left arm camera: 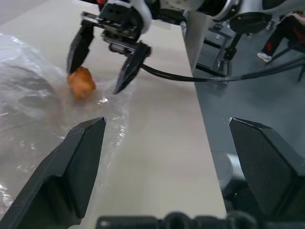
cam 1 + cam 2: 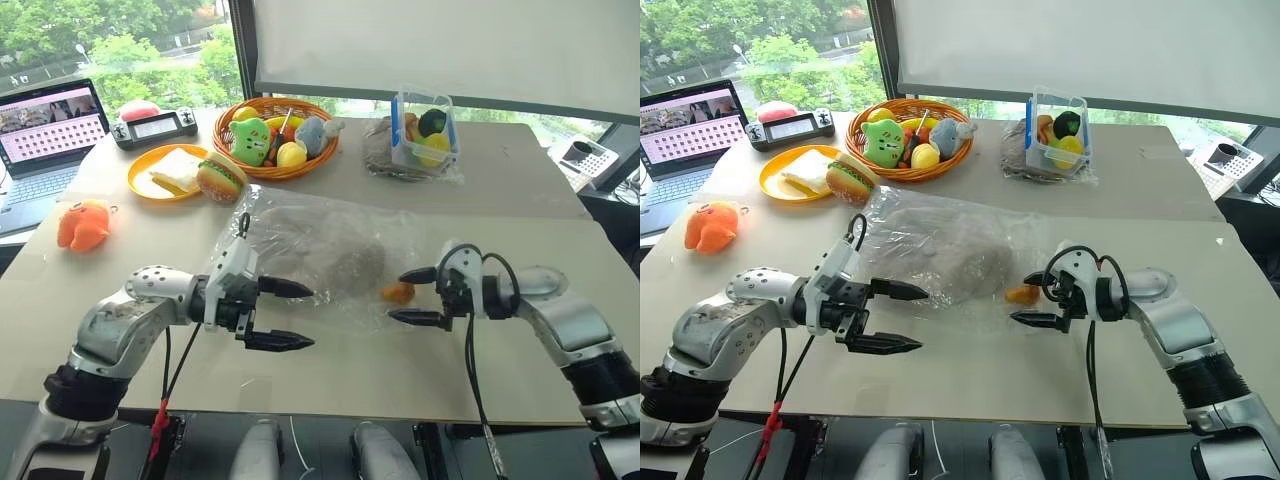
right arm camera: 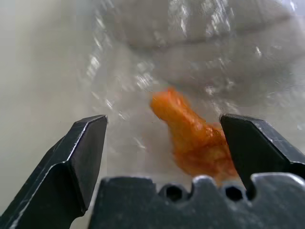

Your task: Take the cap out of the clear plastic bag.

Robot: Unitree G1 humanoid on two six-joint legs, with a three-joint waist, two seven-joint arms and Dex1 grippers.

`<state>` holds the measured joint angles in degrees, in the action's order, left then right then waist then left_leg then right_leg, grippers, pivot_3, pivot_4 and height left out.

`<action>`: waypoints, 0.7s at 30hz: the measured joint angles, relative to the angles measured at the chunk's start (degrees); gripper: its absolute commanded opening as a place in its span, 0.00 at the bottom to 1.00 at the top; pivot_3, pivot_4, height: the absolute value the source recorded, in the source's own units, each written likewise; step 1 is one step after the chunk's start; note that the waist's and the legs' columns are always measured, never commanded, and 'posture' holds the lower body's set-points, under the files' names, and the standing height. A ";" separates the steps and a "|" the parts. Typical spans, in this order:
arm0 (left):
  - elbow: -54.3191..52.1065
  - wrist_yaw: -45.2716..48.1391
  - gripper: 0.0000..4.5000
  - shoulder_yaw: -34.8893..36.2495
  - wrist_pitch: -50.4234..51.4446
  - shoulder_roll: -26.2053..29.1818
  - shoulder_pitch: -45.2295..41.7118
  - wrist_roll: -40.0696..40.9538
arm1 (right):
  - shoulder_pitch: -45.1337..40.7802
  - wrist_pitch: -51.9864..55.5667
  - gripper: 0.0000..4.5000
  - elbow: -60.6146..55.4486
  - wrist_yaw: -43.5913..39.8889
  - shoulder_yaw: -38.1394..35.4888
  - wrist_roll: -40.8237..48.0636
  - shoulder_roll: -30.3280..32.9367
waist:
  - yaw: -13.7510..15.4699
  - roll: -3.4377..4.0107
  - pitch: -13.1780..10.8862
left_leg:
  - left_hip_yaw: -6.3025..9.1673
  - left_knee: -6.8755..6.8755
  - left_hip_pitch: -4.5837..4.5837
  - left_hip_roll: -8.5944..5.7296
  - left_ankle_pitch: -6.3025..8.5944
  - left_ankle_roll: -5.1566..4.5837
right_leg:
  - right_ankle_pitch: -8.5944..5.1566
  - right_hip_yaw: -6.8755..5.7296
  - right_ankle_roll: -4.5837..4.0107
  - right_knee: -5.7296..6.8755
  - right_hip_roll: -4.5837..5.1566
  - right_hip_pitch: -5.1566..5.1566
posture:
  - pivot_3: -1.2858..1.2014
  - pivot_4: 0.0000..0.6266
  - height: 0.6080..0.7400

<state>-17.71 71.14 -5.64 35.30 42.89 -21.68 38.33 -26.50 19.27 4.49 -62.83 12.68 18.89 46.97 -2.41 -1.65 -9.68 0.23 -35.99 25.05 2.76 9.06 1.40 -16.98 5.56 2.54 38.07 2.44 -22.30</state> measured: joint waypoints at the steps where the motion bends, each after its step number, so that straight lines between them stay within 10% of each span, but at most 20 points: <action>1: -0.16 -0.15 0.98 0.00 0.00 0.00 0.08 0.00 | -0.39 -0.83 1.00 0.82 -0.21 0.06 -0.84 -0.57 | 0.00 0.00 0.00 | 0.01 0.00 0.00 0.01 0.00 0.00 | 0.00 -0.02 0.00 0.00 -0.01 0.01 | 0.52 0.24 1.00; 9: -0.56 -0.73 0.98 0.11 0.00 0.14 0.89 0.00 | -0.83 -5.97 1.00 6.62 -0.61 1.73 -7.47 -3.76 | 0.01 -0.01 0.00 | 0.01 -0.03 -0.02 0.00 0.00 0.00 | 0.01 -0.01 -0.01 0.01 -0.01 0.03 | 0.52 0.24 1.00; 16: 0.94 -2.85 1.00 -0.57 -7.61 -2.15 3.55 -6.56 | -0.73 -7.72 0.47 7.24 0.55 1.01 -9.19 -6.75 | -0.21 -0.03 0.02 | -0.01 0.01 -0.25 0.01 0.00 0.00 | 0.01 0.02 -0.01 0.03 -0.01 0.19 | 0.52 0.24 1.00; 21: 7.40 -7.40 1.00 -2.15 -18.68 -9.22 7.77 -13.86 | 0.53 -7.55 0.39 6.11 1.16 0.25 -9.19 -7.27 | -0.14 -0.06 0.05 | -0.03 0.03 -0.35 0.01 0.00 0.00 | 0.02 0.05 -0.03 0.03 -0.01 0.28 | 0.52 0.24 1.00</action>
<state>-10.32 63.74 -7.79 16.62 33.67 -13.91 24.47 -25.96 11.72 10.60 -61.67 12.93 9.70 39.70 -2.55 -1.72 -9.63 0.20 -35.96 24.70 2.77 9.06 1.40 -16.96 5.60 2.51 38.10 2.43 -22.02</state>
